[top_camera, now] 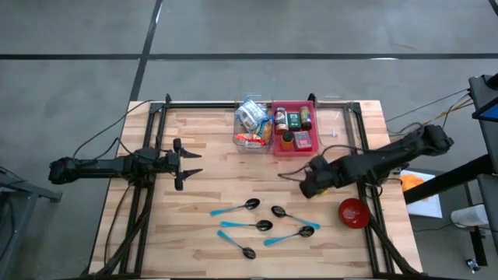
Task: Pick & Place Food Item
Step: Put the yellow spice bottle into the pink bin
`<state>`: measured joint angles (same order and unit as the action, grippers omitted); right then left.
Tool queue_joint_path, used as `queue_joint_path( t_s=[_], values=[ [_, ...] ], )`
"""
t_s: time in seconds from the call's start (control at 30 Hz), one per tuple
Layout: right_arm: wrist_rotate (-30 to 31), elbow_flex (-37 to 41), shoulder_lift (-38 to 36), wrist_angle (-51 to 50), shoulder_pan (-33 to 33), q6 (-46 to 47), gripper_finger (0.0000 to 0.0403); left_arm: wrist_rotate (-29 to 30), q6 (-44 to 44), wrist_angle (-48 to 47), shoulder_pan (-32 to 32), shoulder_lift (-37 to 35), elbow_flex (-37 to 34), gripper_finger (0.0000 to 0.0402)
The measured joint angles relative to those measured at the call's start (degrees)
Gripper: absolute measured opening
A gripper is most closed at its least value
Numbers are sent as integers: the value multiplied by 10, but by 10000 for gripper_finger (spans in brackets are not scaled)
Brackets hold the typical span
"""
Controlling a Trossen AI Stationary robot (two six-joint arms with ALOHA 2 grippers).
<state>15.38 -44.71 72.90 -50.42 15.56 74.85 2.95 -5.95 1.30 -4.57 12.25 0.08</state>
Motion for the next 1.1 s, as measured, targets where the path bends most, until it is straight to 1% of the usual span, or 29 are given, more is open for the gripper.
queue_joint_path(
  t_s=[0.17,0.27,0.4,0.57,0.63,0.87,1.0,1.1],
  values=[
    [90,0,-50,0,-46,-21,170,0,-1,0,0,0,0,244],
    [129,0,-73,12,-83,-45,170,0,0,0,0,0,0,244],
    [133,0,-95,69,-142,-148,170,0,0,0,0,0,0,244],
    [132,0,-114,141,-229,-227,170,0,0,0,0,0,0,244],
    [129,0,-115,162,-264,-256,170,0,0,0,0,0,0,244],
    [75,0,-93,247,-386,-329,170,0,0,0,0,0,0,244],
    [10,0,-57,308,-451,-362,170,0,1,0,0,0,0,244],
    [-32,0,-23,340,-493,-365,170,0,1,0,0,0,0,244]
  ],
)
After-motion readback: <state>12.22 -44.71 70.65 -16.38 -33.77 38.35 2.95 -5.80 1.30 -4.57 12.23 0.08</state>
